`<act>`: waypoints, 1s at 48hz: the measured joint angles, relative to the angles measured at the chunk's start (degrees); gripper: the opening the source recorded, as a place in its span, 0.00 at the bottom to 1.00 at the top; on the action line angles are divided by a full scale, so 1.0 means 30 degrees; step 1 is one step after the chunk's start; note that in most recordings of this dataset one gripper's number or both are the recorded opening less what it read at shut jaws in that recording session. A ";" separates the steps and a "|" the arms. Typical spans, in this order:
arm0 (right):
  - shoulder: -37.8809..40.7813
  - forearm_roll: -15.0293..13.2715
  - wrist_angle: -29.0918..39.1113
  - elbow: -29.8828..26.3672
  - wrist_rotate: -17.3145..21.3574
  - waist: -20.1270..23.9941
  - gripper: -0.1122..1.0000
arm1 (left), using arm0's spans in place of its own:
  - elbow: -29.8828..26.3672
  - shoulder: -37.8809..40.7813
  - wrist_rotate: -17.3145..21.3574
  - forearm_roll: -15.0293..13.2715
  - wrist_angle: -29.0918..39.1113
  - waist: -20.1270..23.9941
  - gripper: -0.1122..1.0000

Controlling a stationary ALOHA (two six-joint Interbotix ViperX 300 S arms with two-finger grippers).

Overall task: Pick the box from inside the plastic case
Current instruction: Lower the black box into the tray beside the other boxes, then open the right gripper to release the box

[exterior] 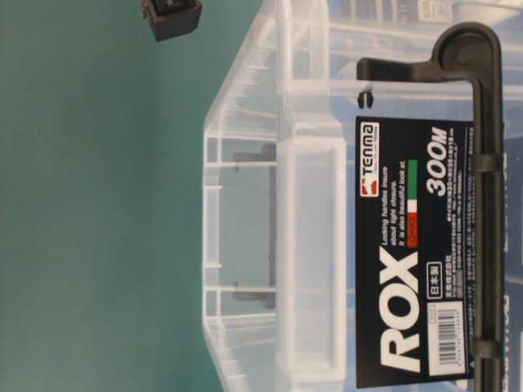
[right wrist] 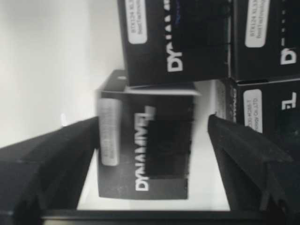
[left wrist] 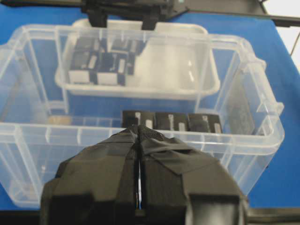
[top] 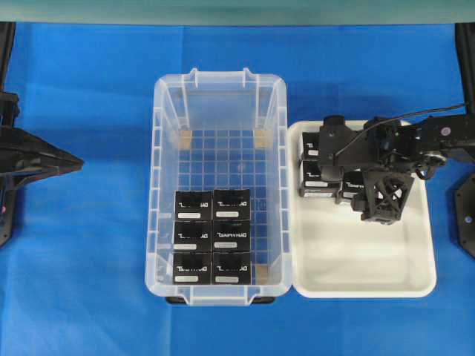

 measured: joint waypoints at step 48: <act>-0.2783 -0.1787 0.2520 -0.2900 0.0820 0.0205 0.93 | 0.0000 0.0029 0.0000 0.0000 0.0000 0.0000 0.06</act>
